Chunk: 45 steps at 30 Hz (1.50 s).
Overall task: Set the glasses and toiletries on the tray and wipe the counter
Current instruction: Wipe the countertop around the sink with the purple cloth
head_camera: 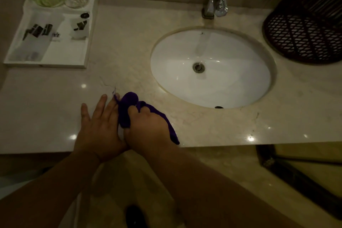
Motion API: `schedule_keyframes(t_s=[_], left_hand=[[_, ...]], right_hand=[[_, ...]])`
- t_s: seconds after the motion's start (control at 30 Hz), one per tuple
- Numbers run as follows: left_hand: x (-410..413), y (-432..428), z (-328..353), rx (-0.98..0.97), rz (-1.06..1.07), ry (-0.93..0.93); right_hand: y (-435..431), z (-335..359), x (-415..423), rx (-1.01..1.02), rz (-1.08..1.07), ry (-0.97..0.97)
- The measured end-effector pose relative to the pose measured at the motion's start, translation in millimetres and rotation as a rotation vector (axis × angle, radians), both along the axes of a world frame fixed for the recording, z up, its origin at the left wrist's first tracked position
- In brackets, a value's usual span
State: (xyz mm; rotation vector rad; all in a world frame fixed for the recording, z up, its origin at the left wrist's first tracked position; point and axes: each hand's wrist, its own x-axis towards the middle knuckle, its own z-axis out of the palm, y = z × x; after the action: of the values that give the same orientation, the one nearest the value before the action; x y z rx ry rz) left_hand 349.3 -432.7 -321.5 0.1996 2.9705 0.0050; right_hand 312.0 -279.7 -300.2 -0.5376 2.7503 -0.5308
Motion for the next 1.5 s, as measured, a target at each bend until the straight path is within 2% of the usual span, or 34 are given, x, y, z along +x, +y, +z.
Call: schedule_keyframes(t_s=[0.27, 0.5, 0.8, 1.03, 1.5], left_hand=[[-2, 2, -7, -0.013, 0.063, 0.024], [-2, 0, -8, -0.045, 0.058, 0.025], [-1, -3, -10, -0.021, 0.058, 0.029], [0, 3, -4, -0.008, 0.035, 0.033], [-19, 150, 7, 0.145, -0.128, 0.011]], right_hand=[[53, 1, 9, 0.012, -0.063, 0.048], [104, 3, 12, 0.068, -0.145, 0.045], [150, 0, 12, 0.085, -0.224, 0.143], [188, 0, 9, 0.082, -0.316, 0.123], [299, 5, -4, 0.125, -0.432, 0.084]])
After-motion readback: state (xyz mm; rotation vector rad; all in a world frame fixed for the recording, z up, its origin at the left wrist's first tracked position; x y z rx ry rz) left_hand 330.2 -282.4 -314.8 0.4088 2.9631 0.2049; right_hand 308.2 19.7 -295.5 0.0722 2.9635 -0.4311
